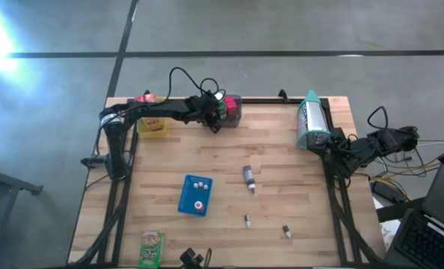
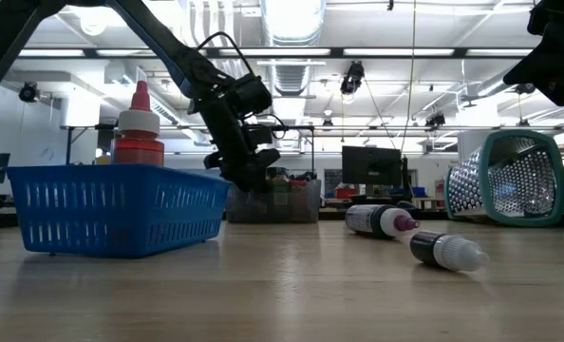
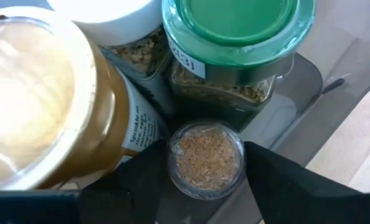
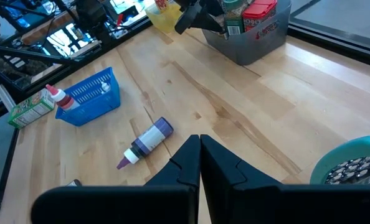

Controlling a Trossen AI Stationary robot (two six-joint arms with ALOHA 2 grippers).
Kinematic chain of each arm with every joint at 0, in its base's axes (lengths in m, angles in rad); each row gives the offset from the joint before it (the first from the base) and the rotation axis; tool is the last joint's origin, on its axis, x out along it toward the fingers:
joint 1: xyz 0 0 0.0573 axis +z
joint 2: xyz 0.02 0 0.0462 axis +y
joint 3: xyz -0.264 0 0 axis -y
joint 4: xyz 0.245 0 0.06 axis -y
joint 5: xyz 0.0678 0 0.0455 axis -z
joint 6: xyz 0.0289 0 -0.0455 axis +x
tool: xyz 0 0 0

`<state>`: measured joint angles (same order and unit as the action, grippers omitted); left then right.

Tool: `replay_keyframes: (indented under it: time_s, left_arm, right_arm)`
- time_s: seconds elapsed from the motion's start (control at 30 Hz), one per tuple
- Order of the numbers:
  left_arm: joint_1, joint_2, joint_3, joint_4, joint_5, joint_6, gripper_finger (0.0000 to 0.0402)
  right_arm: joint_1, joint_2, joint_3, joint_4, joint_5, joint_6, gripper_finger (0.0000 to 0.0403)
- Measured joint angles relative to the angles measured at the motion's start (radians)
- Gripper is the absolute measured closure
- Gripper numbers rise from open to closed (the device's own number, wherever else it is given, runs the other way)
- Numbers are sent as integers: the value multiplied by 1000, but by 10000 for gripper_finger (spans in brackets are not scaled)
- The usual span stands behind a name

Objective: Pick & Place Kitchen Items
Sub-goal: Put the brown spice bottle into the black bin, then put the green cereal box into the yellow bin

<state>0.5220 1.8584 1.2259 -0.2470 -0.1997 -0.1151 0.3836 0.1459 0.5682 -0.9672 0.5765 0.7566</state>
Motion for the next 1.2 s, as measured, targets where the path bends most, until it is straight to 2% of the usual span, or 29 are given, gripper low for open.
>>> replay_keyframes:
  time_s: [0.2,0.4,0.97,1.2]
  left_arm:
    - [0,0,1,-15,0,2,153]
    - [0,-36,12,-90,0,13,145]
    - [-2,-312,31,-171,-1,5,145]
    - [-29,-458,31,-210,0,-66,145]
  right_arm:
    - [0,0,0,0,0,0,394]
    - [0,0,0,0,0,0,394]
    - [0,0,0,0,0,0,394]
    - [0,0,0,0,0,1,394]
